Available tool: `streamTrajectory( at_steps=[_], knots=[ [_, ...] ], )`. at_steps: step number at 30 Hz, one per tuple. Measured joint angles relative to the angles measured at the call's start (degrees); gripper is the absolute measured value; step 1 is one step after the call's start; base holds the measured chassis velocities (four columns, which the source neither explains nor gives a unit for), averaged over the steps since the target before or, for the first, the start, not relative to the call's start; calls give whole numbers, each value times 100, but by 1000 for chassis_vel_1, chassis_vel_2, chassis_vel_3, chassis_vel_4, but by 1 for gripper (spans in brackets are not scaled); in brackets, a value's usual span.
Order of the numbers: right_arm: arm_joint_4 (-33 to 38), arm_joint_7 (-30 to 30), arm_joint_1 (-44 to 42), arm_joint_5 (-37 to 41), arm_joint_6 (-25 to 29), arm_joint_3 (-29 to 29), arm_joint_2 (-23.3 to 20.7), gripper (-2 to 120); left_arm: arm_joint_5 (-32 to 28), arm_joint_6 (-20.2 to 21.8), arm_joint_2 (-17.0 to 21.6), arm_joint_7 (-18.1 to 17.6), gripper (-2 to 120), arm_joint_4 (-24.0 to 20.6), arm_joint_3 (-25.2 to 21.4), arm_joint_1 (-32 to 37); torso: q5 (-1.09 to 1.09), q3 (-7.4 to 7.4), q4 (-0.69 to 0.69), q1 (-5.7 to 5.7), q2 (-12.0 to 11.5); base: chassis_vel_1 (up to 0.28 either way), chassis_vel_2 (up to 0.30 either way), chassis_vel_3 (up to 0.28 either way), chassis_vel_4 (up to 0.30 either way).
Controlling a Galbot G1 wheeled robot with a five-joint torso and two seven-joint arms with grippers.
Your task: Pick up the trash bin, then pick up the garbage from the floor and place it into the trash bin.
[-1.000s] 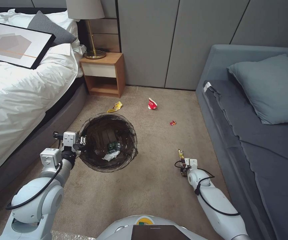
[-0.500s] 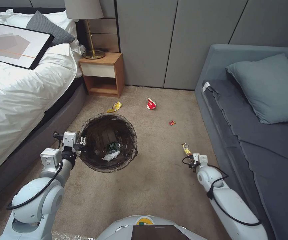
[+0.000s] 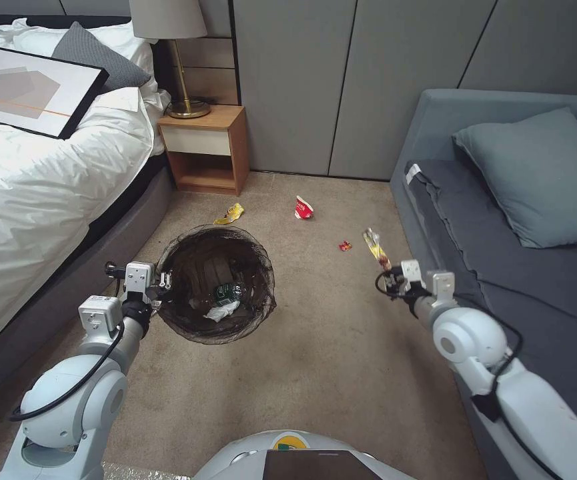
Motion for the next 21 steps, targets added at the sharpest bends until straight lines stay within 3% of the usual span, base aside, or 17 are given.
streamTrajectory(
  at_steps=[3, 10, 12, 16, 21],
  knots=[
    [343, 48, 130, 286, -1, 31, -152, 0, 12, 1, -4, 0, 0, 2, 10, -4, 0, 0, 0, 0, 0, 0, 0, 0, 0],
    [959, 49, 1070, 1918, 3, -32, -940, 0, 37, 14, -19, -2, 0, 34, 39, -52, 0, 0, 1, 0, 0, 0, 0, 0, 0],
    [1110, 69, 1580, 2786, 7, -227, -1189, 0, 59, 18, -32, -2, 0, 68, 65, -79, 0, 0, 1, 0, 0, 0, 0, 0, 0],
    [1173, 64, 2043, 3324, 10, -424, -1343, 0, 82, 19, -45, -3, 0, 97, 83, -96, 1, 0, 0, 0, 0, 0, 0, 0, 0],
    [1079, -155, 3241, 4075, 17, -1110, -1614, 0, 105, 20, -68, 1, 0, 164, 116, -135, 0, 0, 1, 0, 0, 0, 0, 0, 0]
  ],
)
